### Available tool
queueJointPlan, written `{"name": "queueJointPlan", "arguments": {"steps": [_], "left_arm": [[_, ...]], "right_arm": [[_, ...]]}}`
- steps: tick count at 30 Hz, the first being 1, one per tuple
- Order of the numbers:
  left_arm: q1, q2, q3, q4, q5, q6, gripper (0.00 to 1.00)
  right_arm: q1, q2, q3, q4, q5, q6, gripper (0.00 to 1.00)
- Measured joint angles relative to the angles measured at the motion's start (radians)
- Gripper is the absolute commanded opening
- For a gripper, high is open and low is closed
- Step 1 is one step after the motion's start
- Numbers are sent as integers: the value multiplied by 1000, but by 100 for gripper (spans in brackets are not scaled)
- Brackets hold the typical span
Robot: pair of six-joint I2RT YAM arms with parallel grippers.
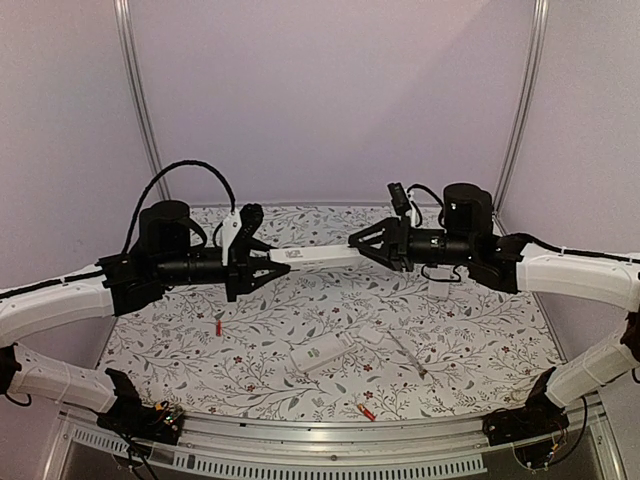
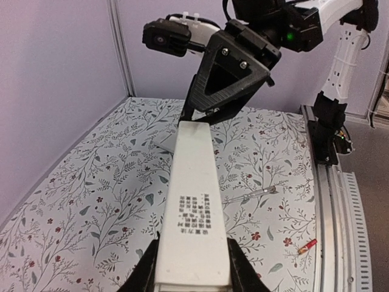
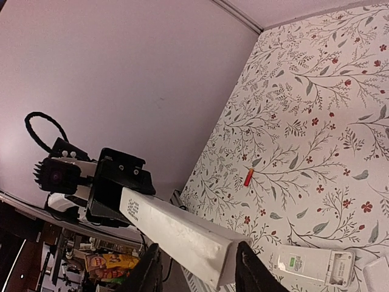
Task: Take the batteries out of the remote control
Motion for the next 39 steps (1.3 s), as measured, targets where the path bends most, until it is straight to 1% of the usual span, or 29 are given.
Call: {"name": "queueJointPlan", "arguments": {"steps": [3, 12, 16, 23, 30, 39], "left_arm": [[0, 0, 0, -10, -2, 0, 0], [0, 0, 0, -10, -2, 0, 0], [0, 0, 0, -10, -2, 0, 0], [0, 0, 0, -10, -2, 0, 0], [0, 0, 0, -12, -7, 0, 0], [0, 8, 0, -24, -16, 1, 0]], "right_arm": [[-1, -23, 1, -15, 13, -15, 31], [-1, -33, 4, -48, 23, -29, 30], [-1, -33, 4, -53, 23, -29, 28], [-3, -32, 4, -30, -5, -21, 19], [-14, -3, 4, 33, -42, 13, 15], [-16, 21, 4, 89, -68, 60, 0]]}}
